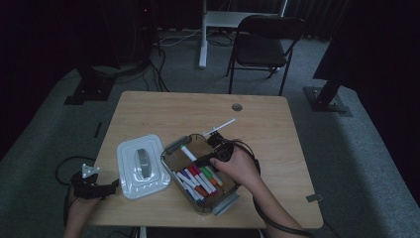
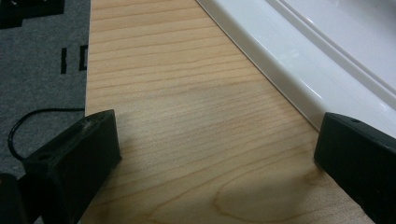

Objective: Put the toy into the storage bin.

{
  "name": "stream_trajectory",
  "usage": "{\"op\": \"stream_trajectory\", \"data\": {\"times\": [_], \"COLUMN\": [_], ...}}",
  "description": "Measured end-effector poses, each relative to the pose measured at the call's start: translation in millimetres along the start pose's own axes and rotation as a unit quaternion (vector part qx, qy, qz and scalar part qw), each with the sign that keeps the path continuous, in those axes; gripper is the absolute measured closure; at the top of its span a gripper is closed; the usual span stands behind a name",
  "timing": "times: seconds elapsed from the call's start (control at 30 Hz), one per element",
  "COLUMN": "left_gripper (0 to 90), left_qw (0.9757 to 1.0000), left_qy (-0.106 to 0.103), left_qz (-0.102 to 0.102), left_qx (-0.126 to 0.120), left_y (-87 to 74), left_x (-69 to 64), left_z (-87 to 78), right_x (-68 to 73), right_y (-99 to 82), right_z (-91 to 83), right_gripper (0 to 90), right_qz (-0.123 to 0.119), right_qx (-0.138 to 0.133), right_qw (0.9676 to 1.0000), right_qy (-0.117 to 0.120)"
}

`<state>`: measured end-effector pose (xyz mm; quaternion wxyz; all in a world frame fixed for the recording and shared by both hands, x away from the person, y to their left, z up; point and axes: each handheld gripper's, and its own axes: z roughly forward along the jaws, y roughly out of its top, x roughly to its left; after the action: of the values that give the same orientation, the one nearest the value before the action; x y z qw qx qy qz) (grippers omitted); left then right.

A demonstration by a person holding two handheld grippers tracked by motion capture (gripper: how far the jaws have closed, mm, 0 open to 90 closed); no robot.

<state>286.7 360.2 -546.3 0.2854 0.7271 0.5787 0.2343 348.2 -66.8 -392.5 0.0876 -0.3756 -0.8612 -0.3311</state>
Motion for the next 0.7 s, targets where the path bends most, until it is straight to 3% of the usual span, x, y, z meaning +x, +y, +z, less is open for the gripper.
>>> {"op": "stream_trajectory", "data": {"times": [0.4,0.7], "left_gripper": [0.7,0.6], "left_qw": [1.0000,1.0000], "left_qy": [0.000,0.000], "left_qz": [0.000,0.000], "left_qx": [0.000,0.000], "left_y": [0.0,0.0], "left_x": [0.0,0.0], "left_z": [0.0,0.0], "right_x": [11.9,14.0], "right_y": [-4.7,-6.7], "right_z": [53.7,76.3], "right_gripper": [76.4,76.4], "right_qz": [-0.013,-0.020], "right_qx": [0.069,0.111], "right_qw": [0.9975,0.9936], "right_qy": [0.005,-0.002]}}
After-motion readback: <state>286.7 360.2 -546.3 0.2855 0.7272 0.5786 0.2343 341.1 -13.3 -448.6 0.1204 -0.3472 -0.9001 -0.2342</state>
